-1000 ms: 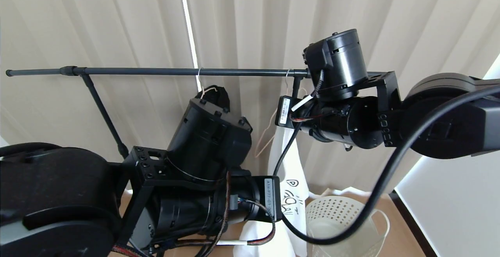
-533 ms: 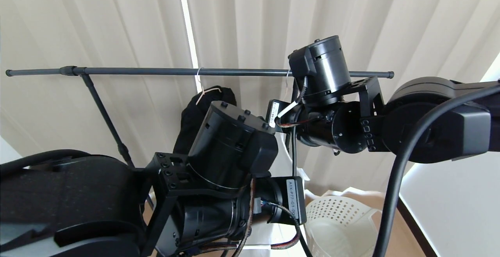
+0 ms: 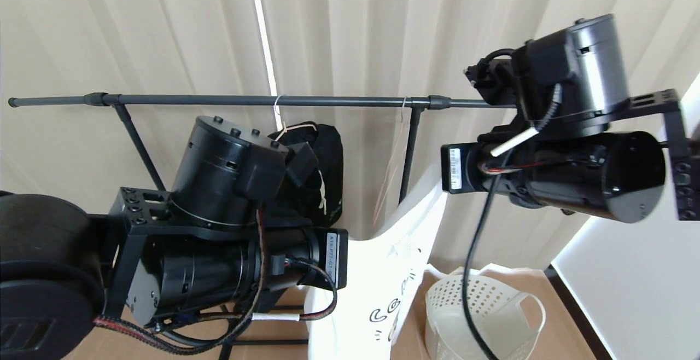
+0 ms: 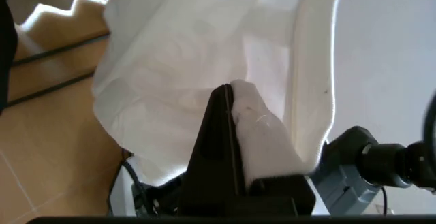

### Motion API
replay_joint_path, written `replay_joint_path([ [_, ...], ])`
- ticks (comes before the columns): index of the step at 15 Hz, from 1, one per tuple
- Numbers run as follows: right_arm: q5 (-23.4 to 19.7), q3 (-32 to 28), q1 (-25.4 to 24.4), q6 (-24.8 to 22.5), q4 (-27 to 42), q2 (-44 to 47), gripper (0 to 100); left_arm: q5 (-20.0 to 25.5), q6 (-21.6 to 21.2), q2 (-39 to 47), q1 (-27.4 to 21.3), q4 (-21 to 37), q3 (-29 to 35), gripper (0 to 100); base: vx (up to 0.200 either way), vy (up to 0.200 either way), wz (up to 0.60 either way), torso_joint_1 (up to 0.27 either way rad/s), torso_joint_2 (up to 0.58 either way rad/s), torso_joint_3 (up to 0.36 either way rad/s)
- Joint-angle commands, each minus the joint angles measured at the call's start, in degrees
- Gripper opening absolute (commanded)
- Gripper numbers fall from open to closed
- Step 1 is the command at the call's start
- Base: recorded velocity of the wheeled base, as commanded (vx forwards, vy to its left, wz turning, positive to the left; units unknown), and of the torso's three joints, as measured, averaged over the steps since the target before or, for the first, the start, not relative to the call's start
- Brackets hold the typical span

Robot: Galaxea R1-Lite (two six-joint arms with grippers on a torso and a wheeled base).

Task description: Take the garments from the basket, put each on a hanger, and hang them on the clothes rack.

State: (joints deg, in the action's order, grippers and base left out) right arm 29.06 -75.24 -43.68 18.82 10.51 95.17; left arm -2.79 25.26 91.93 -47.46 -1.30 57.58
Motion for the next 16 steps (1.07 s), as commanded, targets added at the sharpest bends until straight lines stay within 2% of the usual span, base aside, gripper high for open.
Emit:
replay_joint_path([
  [1, 2.0, 6.0, 0.3, -4.9, 0.2, -8.3, 0, 0.0, -0.9, 1.9, 1.1, -0.1, 3.1, 0, 0.0, 0.0, 0.0, 0.0, 0.0, 0.0],
  [3, 5.6, 8.2, 0.3, -8.5, 0.1, -9.6, 0, 0.0, -1.0, 5.0, 0.9, 0.2, 7.5, 0, 0.0, 0.0, 0.0, 0.0, 0.0, 0.0],
  [5, 5.7, 9.1, 0.3, -11.2, 0.1, -10.4, 0, 0.0, -1.4, 7.6, 0.9, 0.2, 9.9, 0, 0.0, 0.0, 0.0, 0.0, 0.0, 0.0],
  [10, 5.7, 9.0, 4.3, -12.7, 0.0, -9.8, 0, 0.0, -2.7, 10.6, 0.6, 0.1, 12.0, 0, 0.0, 0.0, 0.0, 0.0, 0.0, 0.0],
  [12, 5.7, 9.1, 4.5, -12.9, 0.0, -10.2, 0, -0.2, -2.7, 10.7, 0.4, 0.2, 11.7, 0, 0.0, 0.0, 0.0, 0.0, 0.0, 0.0],
  [13, 5.7, 9.1, 4.6, -13.0, 0.0, -10.2, 0, -0.2, -2.7, 10.6, 0.3, 0.2, 11.2, 100, 0.0, 0.0, 0.0, 0.0, 0.0, 0.0],
  [16, 5.7, 9.1, 6.1, -13.0, 0.0, -10.0, 0, -0.2, -2.8, 8.0, -0.1, 0.2, 8.6, 100, 0.0, 0.0, 0.0, 0.0, 0.0, 0.0],
])
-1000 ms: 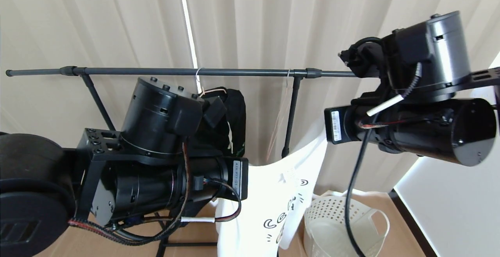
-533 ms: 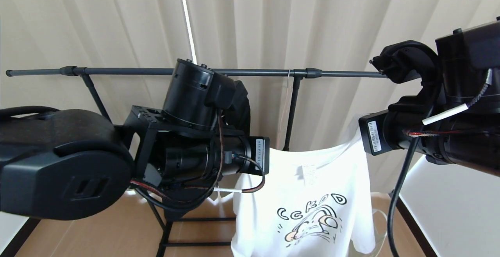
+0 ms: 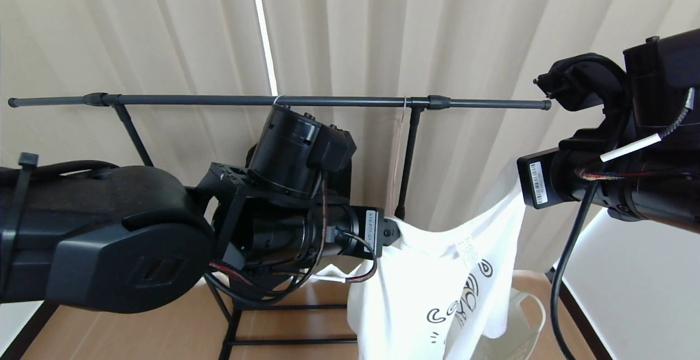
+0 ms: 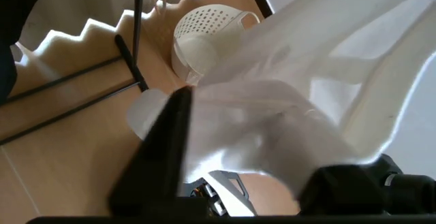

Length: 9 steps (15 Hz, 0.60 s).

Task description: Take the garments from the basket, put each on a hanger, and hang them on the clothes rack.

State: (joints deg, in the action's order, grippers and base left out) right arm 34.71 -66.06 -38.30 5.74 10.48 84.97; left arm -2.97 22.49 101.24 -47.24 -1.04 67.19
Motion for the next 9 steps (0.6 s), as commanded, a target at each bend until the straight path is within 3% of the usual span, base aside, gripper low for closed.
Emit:
replay_joint_path([
  [1, 0.0, 0.0, 0.9, 0.0, 0.0, 0.2, 0, 0.0, 0.0, -2.4, -0.5, 0.0, -2.2, 100, 0.0, 0.0, 0.0, 0.0, 0.0, 0.0],
  [6, 0.0, 0.6, 5.0, -2.5, 0.1, -0.3, 0, 0.3, -2.7, -7.8, -0.7, -0.3, -7.6, 100, 0.0, 0.0, 0.0, 0.0, 0.0, 0.0],
  [9, -0.1, 1.3, 5.2, -4.2, 0.2, -1.8, 0, 0.2, -3.0, -7.6, -0.6, -0.5, -7.6, 100, 0.0, 0.0, 0.0, 0.0, 0.0, 0.0],
])
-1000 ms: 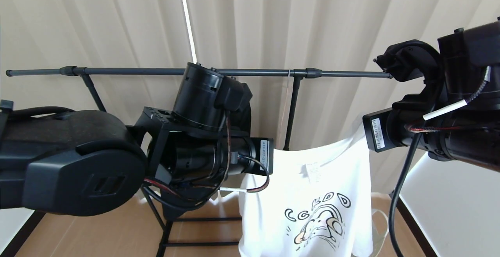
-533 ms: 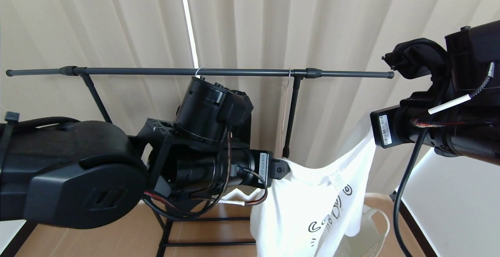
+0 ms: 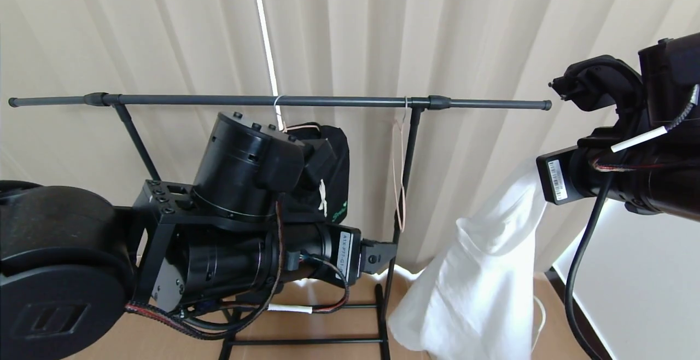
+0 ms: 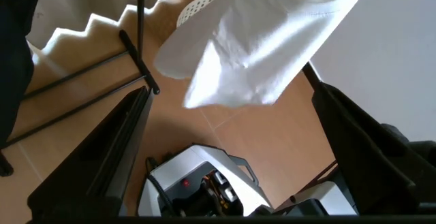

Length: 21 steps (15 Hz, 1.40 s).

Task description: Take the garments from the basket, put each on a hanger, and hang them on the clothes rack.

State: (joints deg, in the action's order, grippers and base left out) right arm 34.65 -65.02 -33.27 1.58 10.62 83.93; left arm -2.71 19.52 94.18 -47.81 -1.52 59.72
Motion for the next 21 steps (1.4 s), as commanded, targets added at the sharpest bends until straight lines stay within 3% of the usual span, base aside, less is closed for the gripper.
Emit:
replay_joint_path([
  [1, -0.1, 0.7, 0.7, -0.7, -0.1, -1.1, 0, -0.1, 0.0, -0.4, 0.1, -0.1, 0.0, 100, 0.0, 0.0, 0.0, 0.0, 0.0, 0.0],
  [4, -0.3, 0.8, 1.9, -1.8, -0.2, -1.3, 0, -0.7, -0.6, 2.6, 0.4, -0.2, 2.4, 100, 0.0, 0.0, 0.0, 0.0, 0.0, 0.0],
  [7, -0.4, 0.7, 2.3, -2.4, -0.5, -0.3, 0, -4.9, -1.0, 8.7, 1.9, -0.2, 7.4, 100, 0.0, 0.0, 0.0, 0.0, 0.0, 0.0],
  [10, -0.7, 0.5, 5.8, -4.3, -2.1, 0.9, 0, -5.8, -3.0, 14.0, 4.1, -0.1, 11.8, 100, 0.0, 0.0, 0.0, 0.0, 0.0, 0.0],
  [14, -2.4, 0.9, 8.0, -5.3, -3.5, 1.1, 0, -6.4, -4.8, 16.1, 4.0, -1.9, 12.5, 100, 0.0, 0.0, 0.0, 0.0, 0.0, 0.0],
  [18, -2.4, 0.9, 8.0, -5.4, -3.5, 1.0, 0, -12.1, -6.7, 16.3, 3.3, -3.1, 11.9, 100, 0.0, 0.0, 0.0, 0.0, 0.0, 0.0],
  [21, -2.3, 1.4, 8.0, -5.3, -3.5, 0.9, 0, -13.1, -6.6, 16.0, 2.8, -3.5, 10.2, 100, 0.0, -0.133, 0.0, -0.002, 0.0, 0.002],
])
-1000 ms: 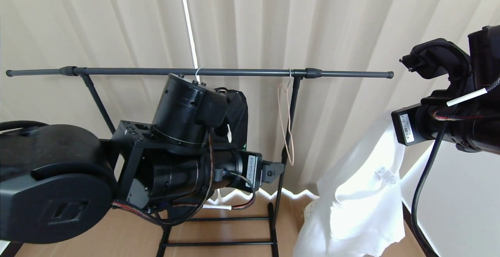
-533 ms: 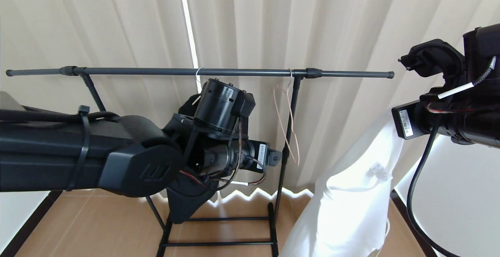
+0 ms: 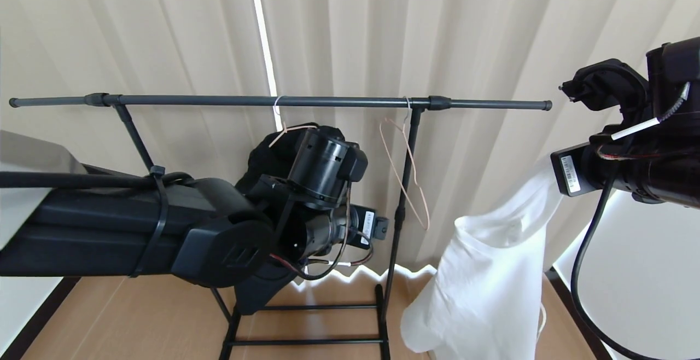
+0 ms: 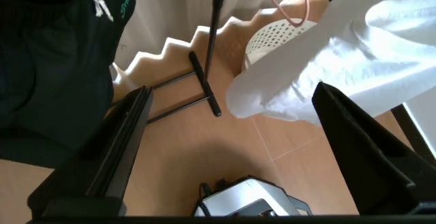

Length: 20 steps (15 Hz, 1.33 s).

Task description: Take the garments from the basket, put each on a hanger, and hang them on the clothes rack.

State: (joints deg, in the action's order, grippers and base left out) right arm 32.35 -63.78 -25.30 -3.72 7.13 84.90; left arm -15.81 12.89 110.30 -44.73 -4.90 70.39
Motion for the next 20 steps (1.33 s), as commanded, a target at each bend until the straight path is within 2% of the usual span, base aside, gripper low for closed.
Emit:
replay_joint_path([
  [1, 0.1, 0.1, 0.0, 0.0, 0.0, -0.1, 0, 0.0, 0.1, -0.1, -0.3, -0.1, -0.4, 100, 0.0, 0.0, 0.0, 0.0, 0.0, 0.0],
  [10, 0.1, 0.7, -0.1, -0.1, -0.1, 0.3, 0, 0.1, 0.2, 0.3, 0.0, -1.1, 0.0, 100, 0.2, 0.0, 0.0, 0.006, 0.01, -0.002],
  [14, 0.1, 0.4, -0.1, -0.1, -0.1, 1.2, 0, 2.1, -0.1, 2.2, 0.0, -9.4, -0.2, 100, 0.0, 0.0, 0.0, 0.0, 0.0, 0.0],
  [16, 0.1, 0.5, -0.1, -0.1, -0.1, 1.3, 0, 4.4, -0.1, 4.3, 0.2, -12.9, -0.1, 100, 0.0, 0.0, 0.0, 0.0, 0.0, 0.0],
  [18, 0.1, 0.5, -0.1, -0.2, -0.5, 2.2, 0, 7.2, -0.1, 7.5, 0.3, -18.7, 1.0, 100, 0.0, 0.0, 0.0, 0.0, 0.0, 0.0],
  [20, 0.1, 0.6, -0.1, -0.2, -0.7, 2.4, 0, 8.0, -0.4, 8.9, 0.2, -20.1, 2.1, 100, 0.0, 0.0, 0.0, 0.0, 0.0, 0.0],
])
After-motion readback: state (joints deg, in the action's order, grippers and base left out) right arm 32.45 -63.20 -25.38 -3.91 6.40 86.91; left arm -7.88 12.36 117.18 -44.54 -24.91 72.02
